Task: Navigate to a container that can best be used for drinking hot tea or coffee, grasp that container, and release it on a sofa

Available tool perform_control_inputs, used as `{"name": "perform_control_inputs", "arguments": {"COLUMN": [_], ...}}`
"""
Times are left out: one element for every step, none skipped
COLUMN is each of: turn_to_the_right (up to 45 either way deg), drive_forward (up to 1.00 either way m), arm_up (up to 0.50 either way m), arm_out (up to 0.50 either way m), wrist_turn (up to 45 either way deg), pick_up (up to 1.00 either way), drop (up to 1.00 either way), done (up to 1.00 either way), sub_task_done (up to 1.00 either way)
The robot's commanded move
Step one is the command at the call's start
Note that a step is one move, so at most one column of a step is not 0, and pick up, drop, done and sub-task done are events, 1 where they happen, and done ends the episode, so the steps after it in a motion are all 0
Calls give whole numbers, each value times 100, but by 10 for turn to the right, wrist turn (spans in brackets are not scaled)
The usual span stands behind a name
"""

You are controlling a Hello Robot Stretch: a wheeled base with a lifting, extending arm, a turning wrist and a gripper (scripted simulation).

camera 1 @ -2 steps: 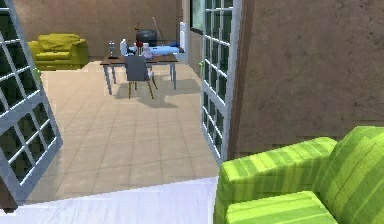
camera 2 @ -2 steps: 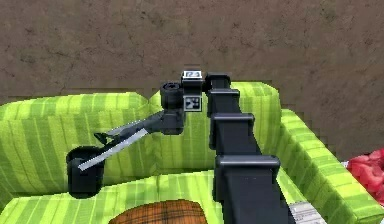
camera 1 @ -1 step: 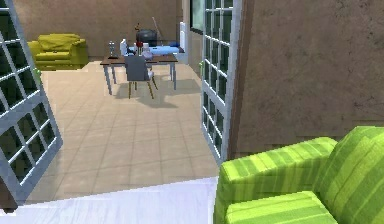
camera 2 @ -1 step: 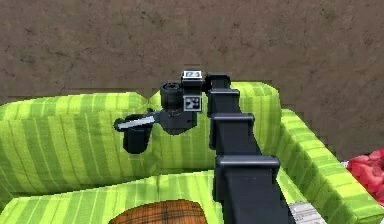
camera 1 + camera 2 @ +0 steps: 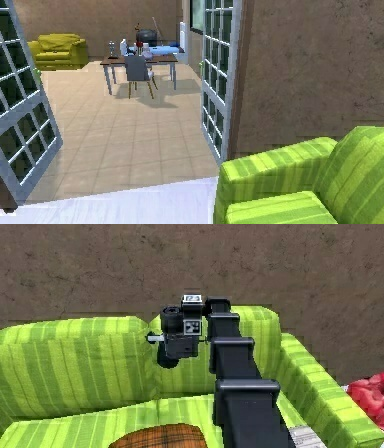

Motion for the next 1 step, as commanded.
{"name": "perform_control_inputs", "arguments": {"turn_to_the_right": [0], "drive_forward": [0], "arm_up": [-30], "arm_out": [0], "wrist_turn": [0], "pick_up": [0], "drop": [0], "done": [0], "sub_task_done": [0]}}
